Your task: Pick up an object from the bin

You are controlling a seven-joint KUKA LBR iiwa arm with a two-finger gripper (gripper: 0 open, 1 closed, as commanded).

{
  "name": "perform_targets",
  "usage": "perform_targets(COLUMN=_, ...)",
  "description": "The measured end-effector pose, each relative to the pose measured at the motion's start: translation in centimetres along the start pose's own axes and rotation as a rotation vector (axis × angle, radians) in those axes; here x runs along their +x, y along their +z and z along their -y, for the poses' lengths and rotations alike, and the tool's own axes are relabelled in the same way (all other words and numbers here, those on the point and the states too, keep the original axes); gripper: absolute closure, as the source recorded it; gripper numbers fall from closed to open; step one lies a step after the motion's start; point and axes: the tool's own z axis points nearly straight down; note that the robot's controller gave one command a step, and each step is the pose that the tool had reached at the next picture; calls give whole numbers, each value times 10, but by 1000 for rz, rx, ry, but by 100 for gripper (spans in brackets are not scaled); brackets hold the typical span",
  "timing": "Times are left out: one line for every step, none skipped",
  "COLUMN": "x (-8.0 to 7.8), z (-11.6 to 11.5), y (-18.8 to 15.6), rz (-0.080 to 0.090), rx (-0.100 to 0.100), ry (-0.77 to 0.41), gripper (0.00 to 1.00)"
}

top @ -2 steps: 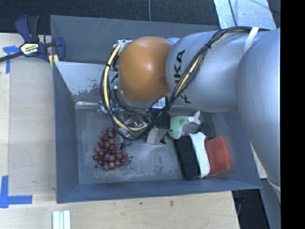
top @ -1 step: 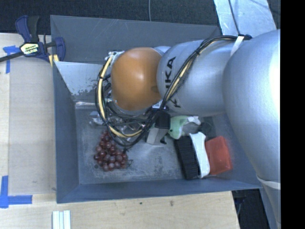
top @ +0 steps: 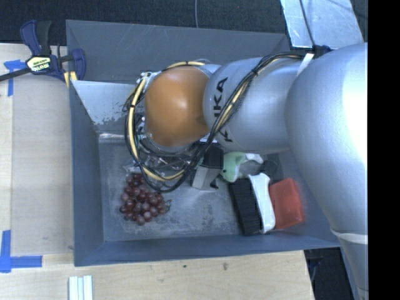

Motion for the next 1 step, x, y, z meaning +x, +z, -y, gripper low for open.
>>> perform_targets(x=0, z=0, y=0, rz=0, rx=0, ry=0, gripper=100)
